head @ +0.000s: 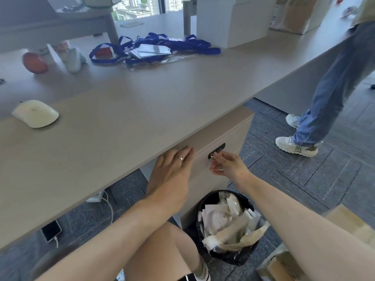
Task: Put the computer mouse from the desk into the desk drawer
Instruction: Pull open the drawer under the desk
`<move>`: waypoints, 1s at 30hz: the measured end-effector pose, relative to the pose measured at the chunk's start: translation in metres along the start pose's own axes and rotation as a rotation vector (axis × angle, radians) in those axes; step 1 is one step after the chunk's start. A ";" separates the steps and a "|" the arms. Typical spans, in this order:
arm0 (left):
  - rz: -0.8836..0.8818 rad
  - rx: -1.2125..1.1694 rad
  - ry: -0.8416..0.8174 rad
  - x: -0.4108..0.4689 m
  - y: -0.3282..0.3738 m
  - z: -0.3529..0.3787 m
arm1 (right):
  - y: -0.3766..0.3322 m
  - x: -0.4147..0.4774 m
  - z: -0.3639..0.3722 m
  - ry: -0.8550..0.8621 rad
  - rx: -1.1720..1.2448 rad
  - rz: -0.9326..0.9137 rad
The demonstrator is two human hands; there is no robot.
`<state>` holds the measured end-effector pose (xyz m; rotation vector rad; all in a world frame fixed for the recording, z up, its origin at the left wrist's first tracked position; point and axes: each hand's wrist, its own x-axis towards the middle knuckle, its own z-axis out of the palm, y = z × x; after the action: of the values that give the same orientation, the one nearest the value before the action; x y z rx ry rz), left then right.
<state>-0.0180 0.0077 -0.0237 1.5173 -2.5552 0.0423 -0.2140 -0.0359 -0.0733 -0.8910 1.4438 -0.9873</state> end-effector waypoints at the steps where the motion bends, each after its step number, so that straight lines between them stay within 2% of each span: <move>1: -0.007 0.004 -0.001 -0.002 0.002 0.000 | 0.001 -0.001 0.001 0.012 0.008 -0.003; 8: -0.019 0.006 0.007 -0.005 0.006 -0.001 | 0.007 -0.007 0.001 0.077 0.011 -0.007; 17: -0.060 0.027 0.007 -0.007 0.010 0.004 | 0.038 -0.062 -0.048 0.087 0.004 -0.031; 30: -0.095 0.073 0.046 -0.006 0.015 0.008 | 0.069 -0.121 -0.090 0.152 0.129 0.003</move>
<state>-0.0298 0.0195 -0.0311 1.6420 -2.4681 0.1582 -0.2913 0.1098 -0.0902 -0.7324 1.4900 -1.1524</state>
